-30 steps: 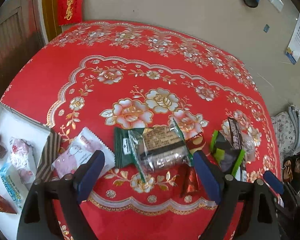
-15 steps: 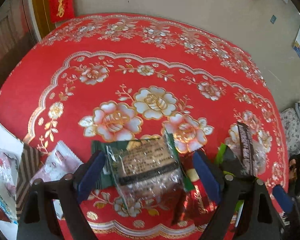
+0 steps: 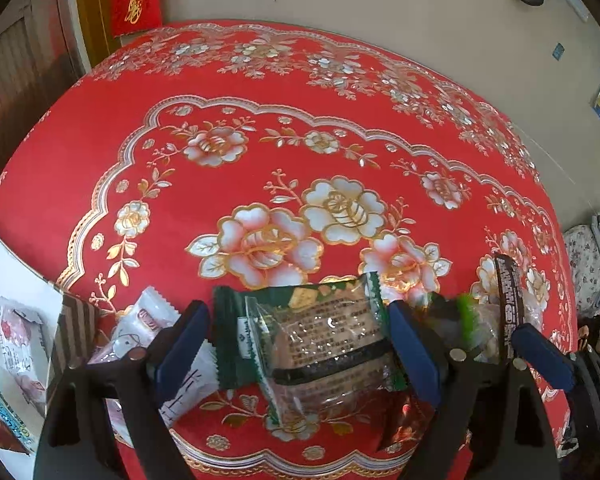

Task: Organize snacks
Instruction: 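Grasp the clear-wrapped round pastry with the left gripper while the right grasps the green snack packet, then carry the pastry with the left gripper while the right carries the green packet to the tray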

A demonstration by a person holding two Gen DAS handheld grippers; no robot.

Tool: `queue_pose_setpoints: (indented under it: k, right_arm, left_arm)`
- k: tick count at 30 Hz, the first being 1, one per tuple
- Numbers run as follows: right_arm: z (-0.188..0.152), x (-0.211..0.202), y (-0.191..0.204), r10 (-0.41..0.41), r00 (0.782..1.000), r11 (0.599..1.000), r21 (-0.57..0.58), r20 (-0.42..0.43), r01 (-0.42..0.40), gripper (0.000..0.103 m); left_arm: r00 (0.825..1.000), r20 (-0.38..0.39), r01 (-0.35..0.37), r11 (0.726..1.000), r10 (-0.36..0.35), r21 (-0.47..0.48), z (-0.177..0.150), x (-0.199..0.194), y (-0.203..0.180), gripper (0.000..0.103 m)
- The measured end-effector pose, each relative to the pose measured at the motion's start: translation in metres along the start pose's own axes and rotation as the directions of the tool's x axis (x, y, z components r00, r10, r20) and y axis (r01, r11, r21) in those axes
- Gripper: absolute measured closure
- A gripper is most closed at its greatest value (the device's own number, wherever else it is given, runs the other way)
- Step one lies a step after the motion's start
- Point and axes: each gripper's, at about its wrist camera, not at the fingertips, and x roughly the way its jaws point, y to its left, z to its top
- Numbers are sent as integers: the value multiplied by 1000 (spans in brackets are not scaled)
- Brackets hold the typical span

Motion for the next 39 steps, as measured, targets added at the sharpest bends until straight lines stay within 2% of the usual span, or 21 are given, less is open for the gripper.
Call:
queue_pose_setpoints:
  k: [5, 8, 11, 13, 14, 17, 20, 22, 25, 28, 35, 39]
  right_arm:
    - [-1, 2, 13, 43, 999, 998, -37, -8, -43, 46]
    - [1, 12, 12, -5, 1000, 999, -38, -26, 4, 46]
    - [2, 20, 6, 52, 998, 999, -8, -39, -52, 48]
    - [1, 22, 0, 55, 998, 998, 19, -43, -54, 65]
    - [0, 22, -3, 64, 997, 998, 32, -45, -62, 69]
    - [-4, 16, -15, 96, 995, 993, 77, -27, -94, 74]
    - [-10, 9, -24, 113, 994, 988, 112, -11, -111, 80]
    - [-15, 5, -29, 123, 992, 984, 129, 1, -122, 81]
    - [-19, 3, -32, 132, 991, 981, 141, 8, -131, 81]
    - [-20, 2, -29, 125, 992, 983, 136, 14, -126, 82]
    - [-25, -15, -36, 159, 985, 966, 192, 73, -170, 83]
    - [-28, -25, -35, 177, 979, 959, 207, 97, -194, 83]
  left_arm:
    - [1000, 4, 4, 1000, -4, -20, 2, 0, 4, 12]
    - [1000, 6, 0, 1000, 0, -7, 0, -1, 3, 12]
    - [1000, -2, -4, 1000, 4, 3, -2, 0, 2, 12]
    - [1000, 2, -8, 1000, 8, 7, -3, -1, 1, 12]
    - [1000, 2, -5, 1000, 5, 11, -4, -1, 1, 12]
    - [1000, 21, -3, 1000, 3, 22, -8, -6, -1, 12]
    - [999, 35, -10, 999, 8, 51, -13, -9, -5, 20]
    - [999, 49, -19, 997, 16, 77, -17, -10, -9, 28]
    - [999, 44, -26, 995, 22, 96, -19, -5, -12, 35]
    - [999, 47, -6, 997, 3, 73, -21, -9, -6, 42]
    - [994, 104, 30, 998, -35, 53, -24, -40, 3, 43]
    - [991, 132, 24, 998, -31, 52, -27, -55, 8, 44]
